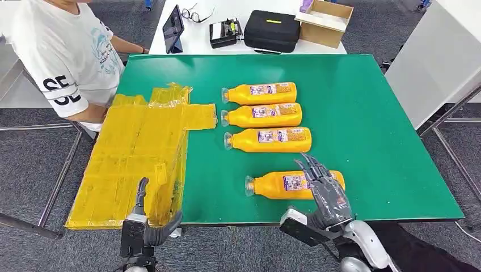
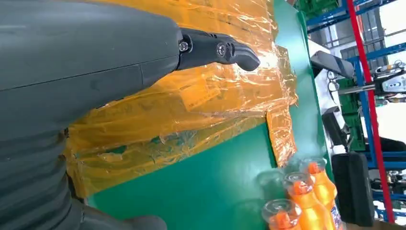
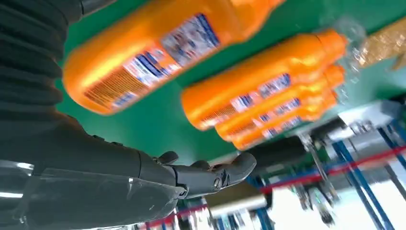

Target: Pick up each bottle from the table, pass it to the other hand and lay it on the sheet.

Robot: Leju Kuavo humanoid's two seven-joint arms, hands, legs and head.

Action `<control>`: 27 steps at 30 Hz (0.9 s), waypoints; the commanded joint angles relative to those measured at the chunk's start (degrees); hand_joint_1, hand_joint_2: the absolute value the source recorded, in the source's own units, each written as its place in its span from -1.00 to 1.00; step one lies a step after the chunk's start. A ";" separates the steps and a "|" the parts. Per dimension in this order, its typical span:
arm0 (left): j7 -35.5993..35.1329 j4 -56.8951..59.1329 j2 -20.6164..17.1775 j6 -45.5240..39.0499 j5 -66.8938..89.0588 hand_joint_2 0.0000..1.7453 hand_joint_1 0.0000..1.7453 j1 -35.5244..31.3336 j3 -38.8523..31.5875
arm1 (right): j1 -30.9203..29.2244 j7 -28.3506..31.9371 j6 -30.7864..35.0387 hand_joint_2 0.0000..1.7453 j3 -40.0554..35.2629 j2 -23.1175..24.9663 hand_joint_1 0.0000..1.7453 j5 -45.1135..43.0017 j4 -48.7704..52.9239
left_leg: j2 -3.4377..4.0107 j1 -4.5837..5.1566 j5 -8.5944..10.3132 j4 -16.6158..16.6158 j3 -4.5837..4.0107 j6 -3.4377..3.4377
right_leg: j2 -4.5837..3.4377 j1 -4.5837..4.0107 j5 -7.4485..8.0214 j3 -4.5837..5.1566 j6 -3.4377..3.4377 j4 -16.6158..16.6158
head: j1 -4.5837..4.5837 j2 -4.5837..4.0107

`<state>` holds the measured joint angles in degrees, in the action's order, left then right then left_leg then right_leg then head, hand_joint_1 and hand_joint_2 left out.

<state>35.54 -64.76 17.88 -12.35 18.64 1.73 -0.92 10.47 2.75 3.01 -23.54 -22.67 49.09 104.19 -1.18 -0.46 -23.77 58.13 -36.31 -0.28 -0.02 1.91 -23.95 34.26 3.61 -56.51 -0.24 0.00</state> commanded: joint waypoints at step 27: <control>-1.02 3.44 -1.28 0.42 1.23 1.00 -1.00 -1.77 -0.66 | -4.53 0.07 -8.35 1.00 4.71 -4.52 -1.00 -8.52 -8.21 | 0.21 -0.03 -0.09 -0.04 0.29 -0.01 | -0.11 -0.09 -0.01 -0.29 -0.18 0.14 | 0.00 0.00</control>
<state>35.17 -64.76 17.88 -12.33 19.43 1.77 -1.92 10.53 1.79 -0.73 -20.74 -26.25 46.18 104.37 -1.18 -0.43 -23.77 58.13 -36.31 -0.28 -0.02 1.91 -23.94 34.25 3.62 -56.50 -0.24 0.00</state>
